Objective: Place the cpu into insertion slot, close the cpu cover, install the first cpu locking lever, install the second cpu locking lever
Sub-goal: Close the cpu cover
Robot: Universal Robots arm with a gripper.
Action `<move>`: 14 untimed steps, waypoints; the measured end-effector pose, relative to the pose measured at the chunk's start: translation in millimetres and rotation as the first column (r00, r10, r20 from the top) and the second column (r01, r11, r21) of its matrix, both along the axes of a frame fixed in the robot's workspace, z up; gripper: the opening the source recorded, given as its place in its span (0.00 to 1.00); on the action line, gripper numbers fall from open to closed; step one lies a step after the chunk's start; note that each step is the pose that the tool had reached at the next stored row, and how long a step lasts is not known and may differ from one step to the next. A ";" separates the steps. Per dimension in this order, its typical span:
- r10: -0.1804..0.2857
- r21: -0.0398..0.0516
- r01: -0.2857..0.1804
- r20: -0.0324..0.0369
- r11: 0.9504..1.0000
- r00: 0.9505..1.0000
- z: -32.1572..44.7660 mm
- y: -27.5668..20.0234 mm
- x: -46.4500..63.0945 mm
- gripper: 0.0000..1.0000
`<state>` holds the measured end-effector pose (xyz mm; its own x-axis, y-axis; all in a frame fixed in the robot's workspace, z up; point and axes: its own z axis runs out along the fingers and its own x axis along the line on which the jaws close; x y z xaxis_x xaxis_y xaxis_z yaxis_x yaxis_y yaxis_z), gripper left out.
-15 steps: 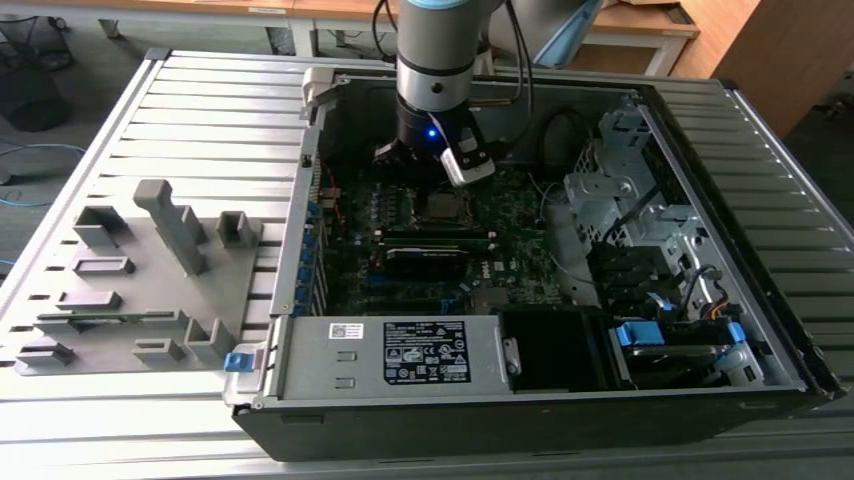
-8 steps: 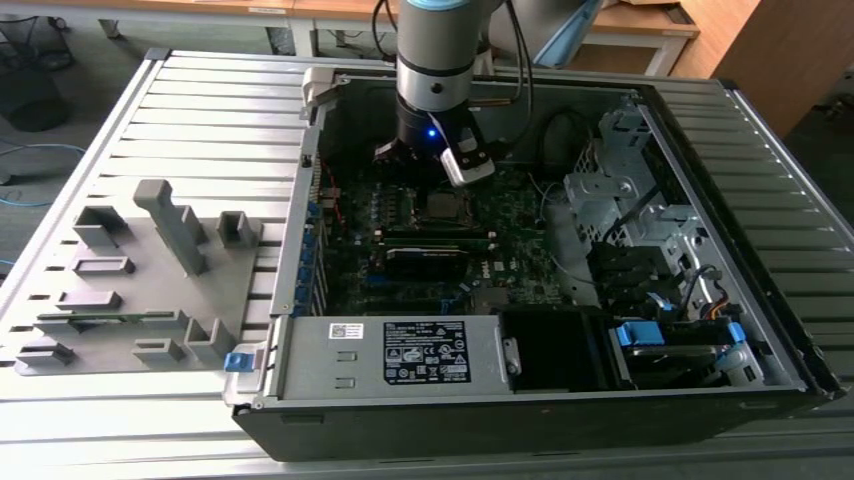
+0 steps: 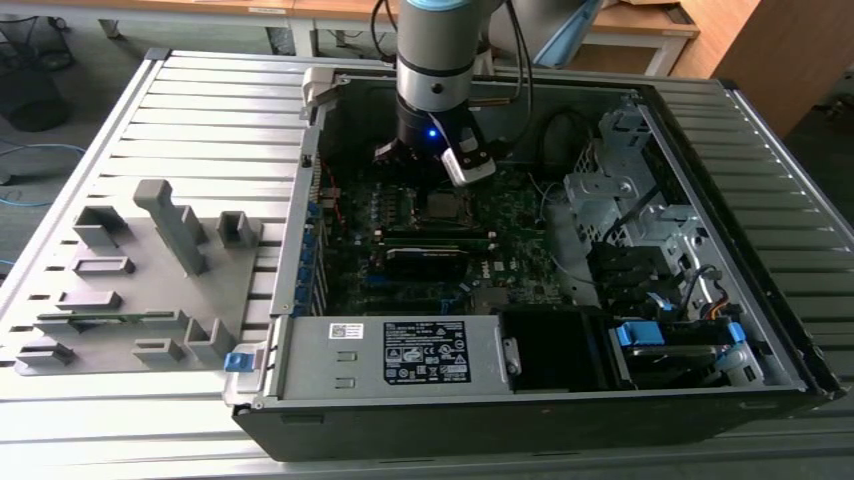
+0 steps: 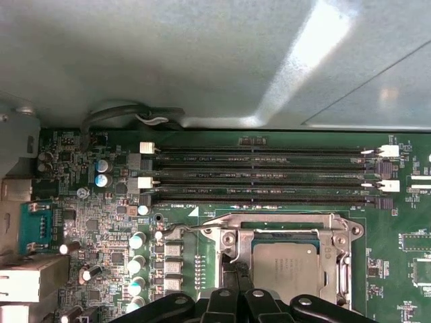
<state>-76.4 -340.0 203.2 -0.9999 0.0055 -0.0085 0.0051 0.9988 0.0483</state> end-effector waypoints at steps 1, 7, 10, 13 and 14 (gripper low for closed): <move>0.000 0.000 0.000 0.000 1.000 1.000 0.0 0.0 0.0 0.11; 0.000 0.008 0.000 0.000 1.000 1.000 -2.0 0.1 0.0 0.11; 0.000 0.008 0.000 0.000 1.000 1.000 -3.3 0.0 0.0 0.11; 0.000 0.008 0.000 0.000 1.000 1.000 -3.7 -0.1 0.0 0.11; 0.000 0.008 0.000 0.000 1.000 1.000 -3.7 0.0 0.0 0.11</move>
